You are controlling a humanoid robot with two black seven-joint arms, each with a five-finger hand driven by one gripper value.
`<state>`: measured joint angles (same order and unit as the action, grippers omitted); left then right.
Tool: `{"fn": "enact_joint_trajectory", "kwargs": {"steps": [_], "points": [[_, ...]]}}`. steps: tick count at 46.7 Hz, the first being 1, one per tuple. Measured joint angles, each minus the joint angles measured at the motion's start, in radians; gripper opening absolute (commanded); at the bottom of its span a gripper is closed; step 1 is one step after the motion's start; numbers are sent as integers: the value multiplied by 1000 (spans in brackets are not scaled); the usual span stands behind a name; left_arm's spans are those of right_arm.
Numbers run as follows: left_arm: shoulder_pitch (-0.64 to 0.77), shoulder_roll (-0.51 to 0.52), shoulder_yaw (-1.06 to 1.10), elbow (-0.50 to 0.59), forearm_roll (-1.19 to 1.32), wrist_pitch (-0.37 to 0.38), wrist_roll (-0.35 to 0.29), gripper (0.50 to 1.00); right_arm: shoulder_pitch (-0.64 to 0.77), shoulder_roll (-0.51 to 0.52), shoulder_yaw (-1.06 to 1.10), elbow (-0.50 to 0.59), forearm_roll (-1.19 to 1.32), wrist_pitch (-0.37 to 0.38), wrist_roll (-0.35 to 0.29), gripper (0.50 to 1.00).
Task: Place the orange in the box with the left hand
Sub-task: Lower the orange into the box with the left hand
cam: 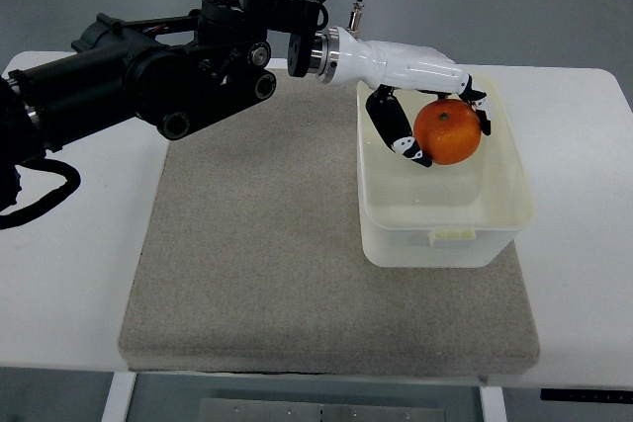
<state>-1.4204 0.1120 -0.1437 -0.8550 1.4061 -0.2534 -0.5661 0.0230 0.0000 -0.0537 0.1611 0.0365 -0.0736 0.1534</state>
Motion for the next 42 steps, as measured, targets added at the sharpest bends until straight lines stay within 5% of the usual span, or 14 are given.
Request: {"fn": "enact_joint_trajectory", "kwargs": {"steps": [39, 42], "points": [[76, -57, 19, 108, 12, 16, 2, 500, 0, 0, 0, 0, 0, 0, 0, 926], [79, -57, 19, 108, 4, 22, 1, 608, 0, 0, 0, 0, 0, 0, 0, 926]]}}
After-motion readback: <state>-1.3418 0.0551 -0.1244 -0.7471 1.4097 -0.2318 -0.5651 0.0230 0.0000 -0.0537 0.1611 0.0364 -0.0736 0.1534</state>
